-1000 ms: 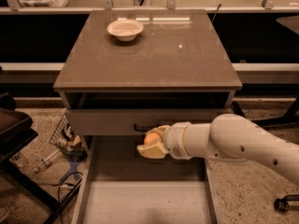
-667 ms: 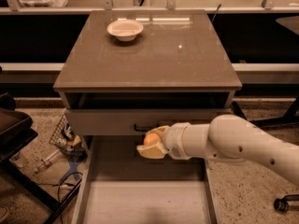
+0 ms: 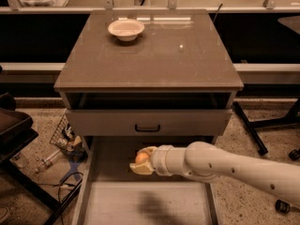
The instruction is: Place orange into middle drawer
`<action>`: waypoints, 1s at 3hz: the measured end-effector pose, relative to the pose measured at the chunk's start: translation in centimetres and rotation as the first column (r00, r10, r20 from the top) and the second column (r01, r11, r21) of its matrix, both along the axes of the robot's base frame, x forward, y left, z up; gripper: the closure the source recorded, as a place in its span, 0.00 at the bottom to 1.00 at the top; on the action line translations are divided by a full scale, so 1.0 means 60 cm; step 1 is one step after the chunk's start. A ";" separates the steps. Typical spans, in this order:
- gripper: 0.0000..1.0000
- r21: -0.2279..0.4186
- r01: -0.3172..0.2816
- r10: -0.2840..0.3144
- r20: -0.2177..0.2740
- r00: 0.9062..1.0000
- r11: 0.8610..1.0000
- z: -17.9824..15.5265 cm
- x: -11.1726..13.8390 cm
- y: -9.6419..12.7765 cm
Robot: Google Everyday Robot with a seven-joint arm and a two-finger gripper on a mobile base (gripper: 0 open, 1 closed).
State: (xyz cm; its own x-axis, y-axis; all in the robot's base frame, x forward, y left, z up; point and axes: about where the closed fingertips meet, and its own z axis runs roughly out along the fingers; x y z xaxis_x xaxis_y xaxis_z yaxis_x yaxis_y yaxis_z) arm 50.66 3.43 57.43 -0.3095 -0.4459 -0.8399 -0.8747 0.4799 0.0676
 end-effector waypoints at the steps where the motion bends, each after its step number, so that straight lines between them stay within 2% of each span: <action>1: 1.00 -0.007 -0.035 0.036 0.052 0.998 0.999 -0.111 0.002 0.001; 2: 1.00 -0.015 -0.044 0.045 0.060 0.997 0.999 -0.217 0.005 -0.005; 3: 1.00 -0.036 -0.056 0.057 0.042 0.997 0.998 -0.293 0.009 -0.002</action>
Offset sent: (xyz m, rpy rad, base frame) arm 0.0068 -0.0117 -0.2092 -0.0268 -0.0662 0.0479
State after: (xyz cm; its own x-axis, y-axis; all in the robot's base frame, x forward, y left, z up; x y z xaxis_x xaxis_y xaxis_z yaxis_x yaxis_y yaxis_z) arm 51.21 3.29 39.86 -0.2466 -0.4908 -0.8356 -0.9022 0.4311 0.0131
